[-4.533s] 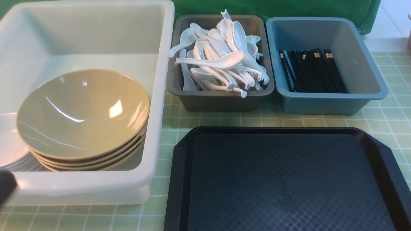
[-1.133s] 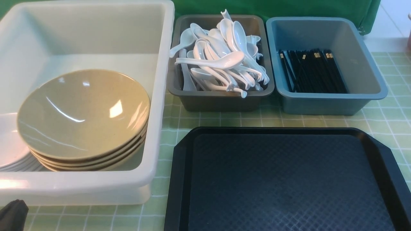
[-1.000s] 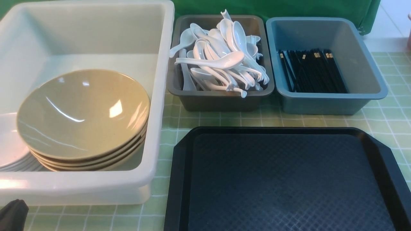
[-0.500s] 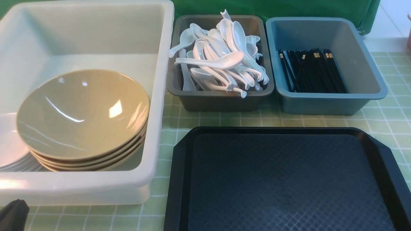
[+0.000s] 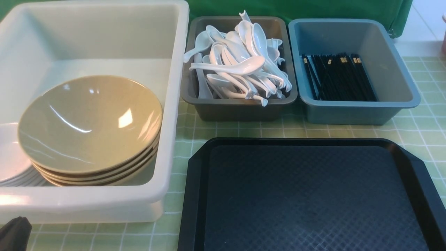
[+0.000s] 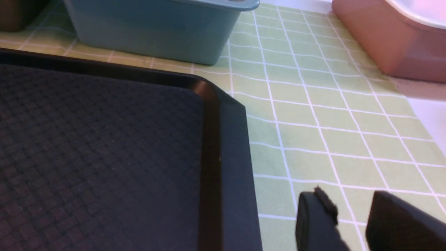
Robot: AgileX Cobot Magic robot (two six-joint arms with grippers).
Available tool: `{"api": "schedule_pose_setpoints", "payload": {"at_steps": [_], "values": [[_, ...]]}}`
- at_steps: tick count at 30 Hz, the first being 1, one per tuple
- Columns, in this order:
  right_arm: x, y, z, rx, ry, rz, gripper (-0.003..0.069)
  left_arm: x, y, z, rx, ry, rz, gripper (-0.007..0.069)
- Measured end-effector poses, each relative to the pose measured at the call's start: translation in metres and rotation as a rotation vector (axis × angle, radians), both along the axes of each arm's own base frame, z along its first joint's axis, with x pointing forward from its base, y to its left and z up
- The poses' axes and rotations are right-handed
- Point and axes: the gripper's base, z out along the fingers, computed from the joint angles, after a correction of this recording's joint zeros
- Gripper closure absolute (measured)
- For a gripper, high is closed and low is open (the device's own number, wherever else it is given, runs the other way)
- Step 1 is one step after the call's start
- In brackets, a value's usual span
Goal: On green table put chopsticks spoon bowls plates into blue grey white boxes.
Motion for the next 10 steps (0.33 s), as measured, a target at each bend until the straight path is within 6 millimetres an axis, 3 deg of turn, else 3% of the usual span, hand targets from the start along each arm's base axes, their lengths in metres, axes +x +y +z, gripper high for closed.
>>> {"api": "schedule_pose_setpoints", "payload": {"at_steps": [10], "values": [[0.0,0.0,0.0,0.0,0.0,0.0,0.0423,0.0,-0.0003,0.0,0.0,0.0,-0.005,0.0626]]}}
